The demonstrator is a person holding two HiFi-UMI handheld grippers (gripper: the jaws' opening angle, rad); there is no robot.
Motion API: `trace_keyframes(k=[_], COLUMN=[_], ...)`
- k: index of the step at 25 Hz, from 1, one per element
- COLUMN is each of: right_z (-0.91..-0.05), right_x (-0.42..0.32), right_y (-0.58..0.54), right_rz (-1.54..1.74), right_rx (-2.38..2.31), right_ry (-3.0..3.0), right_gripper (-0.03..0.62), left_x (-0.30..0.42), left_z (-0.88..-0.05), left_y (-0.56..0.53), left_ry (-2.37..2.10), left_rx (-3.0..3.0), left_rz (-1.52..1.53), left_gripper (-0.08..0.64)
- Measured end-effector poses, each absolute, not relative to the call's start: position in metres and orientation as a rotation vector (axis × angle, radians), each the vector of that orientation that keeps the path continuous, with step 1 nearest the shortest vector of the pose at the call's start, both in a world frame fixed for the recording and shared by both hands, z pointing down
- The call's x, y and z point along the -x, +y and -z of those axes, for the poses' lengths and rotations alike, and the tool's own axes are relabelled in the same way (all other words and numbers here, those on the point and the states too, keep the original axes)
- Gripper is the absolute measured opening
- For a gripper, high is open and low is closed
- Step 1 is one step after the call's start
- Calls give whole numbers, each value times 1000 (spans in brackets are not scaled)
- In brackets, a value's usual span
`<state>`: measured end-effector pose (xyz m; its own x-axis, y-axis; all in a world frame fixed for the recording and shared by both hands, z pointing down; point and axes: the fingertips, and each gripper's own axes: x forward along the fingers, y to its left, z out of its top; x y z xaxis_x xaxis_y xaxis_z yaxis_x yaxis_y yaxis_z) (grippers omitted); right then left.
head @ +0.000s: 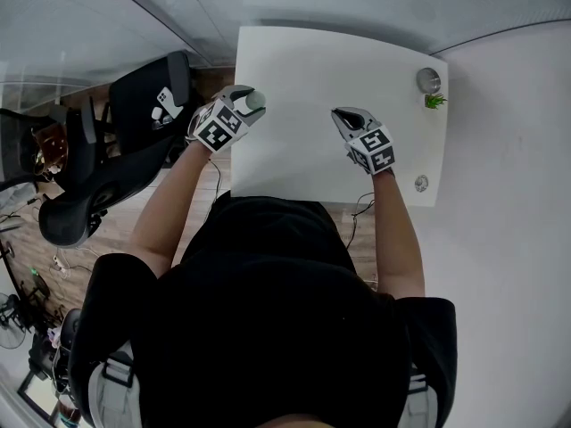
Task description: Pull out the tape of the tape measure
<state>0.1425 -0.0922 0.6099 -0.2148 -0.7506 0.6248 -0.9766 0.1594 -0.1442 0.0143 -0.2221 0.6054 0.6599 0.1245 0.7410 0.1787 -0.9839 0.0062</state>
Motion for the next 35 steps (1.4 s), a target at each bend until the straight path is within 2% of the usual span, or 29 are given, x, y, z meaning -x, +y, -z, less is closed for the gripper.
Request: trace_keyframes(k=[35], right_z=[-626], right_x=[-213], right_y=[-45], right_rz=[-804], right_rx=[-1784], right_ry=[-1848], right_gripper=[9], left_x=[6], left_z=[-630], left_y=[-247], left_ry=[-146], left_rx=[2798], left_rz=[1321], left_gripper=[230])
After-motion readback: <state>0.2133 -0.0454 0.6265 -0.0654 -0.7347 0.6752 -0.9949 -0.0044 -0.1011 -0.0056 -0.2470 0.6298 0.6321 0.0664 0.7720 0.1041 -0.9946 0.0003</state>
